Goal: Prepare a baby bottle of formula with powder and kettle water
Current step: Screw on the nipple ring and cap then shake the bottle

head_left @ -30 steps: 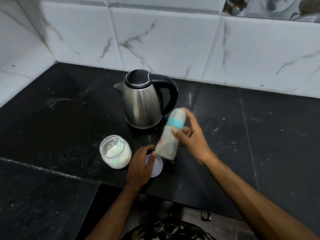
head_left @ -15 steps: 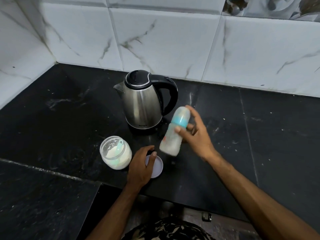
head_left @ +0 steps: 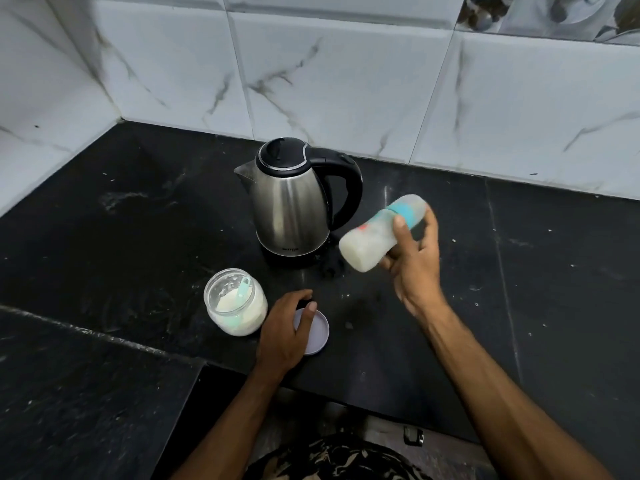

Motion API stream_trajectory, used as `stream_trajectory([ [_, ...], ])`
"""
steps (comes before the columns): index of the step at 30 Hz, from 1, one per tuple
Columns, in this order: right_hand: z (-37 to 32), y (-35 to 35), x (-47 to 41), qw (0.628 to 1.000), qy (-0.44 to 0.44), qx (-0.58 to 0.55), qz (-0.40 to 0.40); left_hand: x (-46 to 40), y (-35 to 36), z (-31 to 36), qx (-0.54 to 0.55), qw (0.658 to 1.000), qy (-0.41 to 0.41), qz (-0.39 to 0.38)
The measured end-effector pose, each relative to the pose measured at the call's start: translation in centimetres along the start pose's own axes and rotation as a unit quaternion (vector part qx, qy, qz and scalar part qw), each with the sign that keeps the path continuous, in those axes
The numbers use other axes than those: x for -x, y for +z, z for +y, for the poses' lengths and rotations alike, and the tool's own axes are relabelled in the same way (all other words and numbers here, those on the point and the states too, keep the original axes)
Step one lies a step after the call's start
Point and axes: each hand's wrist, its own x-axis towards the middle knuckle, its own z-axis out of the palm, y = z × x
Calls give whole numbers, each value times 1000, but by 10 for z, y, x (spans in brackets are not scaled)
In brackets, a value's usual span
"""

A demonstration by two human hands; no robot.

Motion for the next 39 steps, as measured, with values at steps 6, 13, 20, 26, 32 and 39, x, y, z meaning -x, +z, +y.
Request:
stream_trajectory([
  [6, 4, -1, 22, 960, 48, 173, -214, -1, 0, -2, 3, 1000, 11, -10],
  [13, -7, 0, 0, 999, -9, 23, -46, 0, 0, -1, -4, 1000, -3, -1],
  [20, -5, -7, 5, 990, -8, 106, -96, 0, 0, -1, -5, 1000, 0, -3],
  [26, -2, -13, 9, 981, -3, 141, -130, 0, 0, -2, -9, 1000, 0, -3],
  [32, -10, -14, -11, 998, -39, 55, -21, 0, 0, -2, -3, 1000, -1, -2],
  [39, 3, -14, 14, 969, 32, 177, -171, -1, 0, -1, -9, 1000, 5, -3],
])
